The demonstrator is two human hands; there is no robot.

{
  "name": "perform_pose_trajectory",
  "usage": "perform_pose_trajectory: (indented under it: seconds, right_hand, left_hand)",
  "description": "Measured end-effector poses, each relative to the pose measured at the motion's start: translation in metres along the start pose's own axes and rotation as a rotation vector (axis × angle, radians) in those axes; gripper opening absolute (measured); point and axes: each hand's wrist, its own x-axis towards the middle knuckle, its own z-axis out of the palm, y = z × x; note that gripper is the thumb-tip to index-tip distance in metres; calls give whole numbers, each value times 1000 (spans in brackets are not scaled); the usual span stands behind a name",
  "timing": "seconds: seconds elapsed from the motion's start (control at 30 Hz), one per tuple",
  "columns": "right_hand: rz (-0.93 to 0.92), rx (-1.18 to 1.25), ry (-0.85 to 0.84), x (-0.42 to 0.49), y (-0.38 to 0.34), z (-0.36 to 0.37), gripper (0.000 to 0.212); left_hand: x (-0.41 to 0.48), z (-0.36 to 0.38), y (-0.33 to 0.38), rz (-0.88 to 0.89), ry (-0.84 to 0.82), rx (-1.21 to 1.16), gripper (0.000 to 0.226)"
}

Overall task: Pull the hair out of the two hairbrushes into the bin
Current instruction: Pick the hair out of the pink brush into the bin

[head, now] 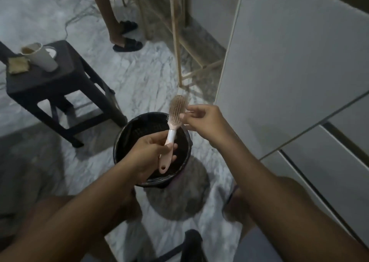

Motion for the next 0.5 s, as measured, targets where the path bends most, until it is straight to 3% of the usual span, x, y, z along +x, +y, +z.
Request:
perform_pose_trajectory:
  seconds: [0.13,0.27,0.5]
  right_hand:
    - [21,-54,-20,14,25,56,35]
    - [-38,-257,-118,28,54,93,13]
    - [-130,-392,-181,68,74,131,2]
  left_hand:
    - [19,-51,-16,-30,35,29,41]
    - [38,-87,-47,-57,127,23,31]
    - [76,-97,-59,-57,201,83,25]
